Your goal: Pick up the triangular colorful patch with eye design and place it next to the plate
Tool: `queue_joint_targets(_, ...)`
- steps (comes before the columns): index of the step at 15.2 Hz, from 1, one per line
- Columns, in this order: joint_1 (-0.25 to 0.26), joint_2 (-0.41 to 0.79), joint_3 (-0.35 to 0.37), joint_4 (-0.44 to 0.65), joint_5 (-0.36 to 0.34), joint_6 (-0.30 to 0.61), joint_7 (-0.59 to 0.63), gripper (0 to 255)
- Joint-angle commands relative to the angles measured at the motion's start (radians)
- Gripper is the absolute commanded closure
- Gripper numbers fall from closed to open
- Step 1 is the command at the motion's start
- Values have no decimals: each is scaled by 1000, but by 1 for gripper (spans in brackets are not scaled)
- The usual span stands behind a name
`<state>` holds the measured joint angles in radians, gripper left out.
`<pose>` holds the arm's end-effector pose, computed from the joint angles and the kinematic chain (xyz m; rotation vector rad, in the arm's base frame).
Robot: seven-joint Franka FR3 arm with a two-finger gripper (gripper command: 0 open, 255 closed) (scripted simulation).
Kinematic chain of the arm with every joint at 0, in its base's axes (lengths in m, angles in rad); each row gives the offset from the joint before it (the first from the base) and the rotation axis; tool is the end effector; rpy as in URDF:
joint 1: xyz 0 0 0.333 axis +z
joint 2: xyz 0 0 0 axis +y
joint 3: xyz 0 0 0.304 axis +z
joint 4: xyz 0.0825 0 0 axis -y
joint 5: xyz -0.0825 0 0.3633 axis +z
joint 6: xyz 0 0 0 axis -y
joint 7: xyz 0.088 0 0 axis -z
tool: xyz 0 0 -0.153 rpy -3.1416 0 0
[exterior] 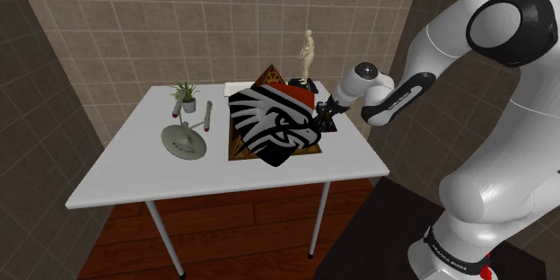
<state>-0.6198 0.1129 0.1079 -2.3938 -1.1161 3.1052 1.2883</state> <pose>0.4897 -0.1899 0.2792 2.7063 -0.9870 0.9035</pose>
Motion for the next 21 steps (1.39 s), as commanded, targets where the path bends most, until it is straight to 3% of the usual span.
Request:
queue_joint_targets(1, -11, -14, 15, -11, 58, -6, -53, 255)
queue_joint_targets(6, -49, -83, 86, -51, 338, -36, -304, 255)
queue_joint_targets(11, -38, -147, 109, -67, 577, -80, -509, 255)
queue_joint_targets(16, 3, -203, 93, -62, 734, -138, -642, 255)
queue_joint_targets(21, 37, -251, 73, -42, 829, -203, -724, 255)
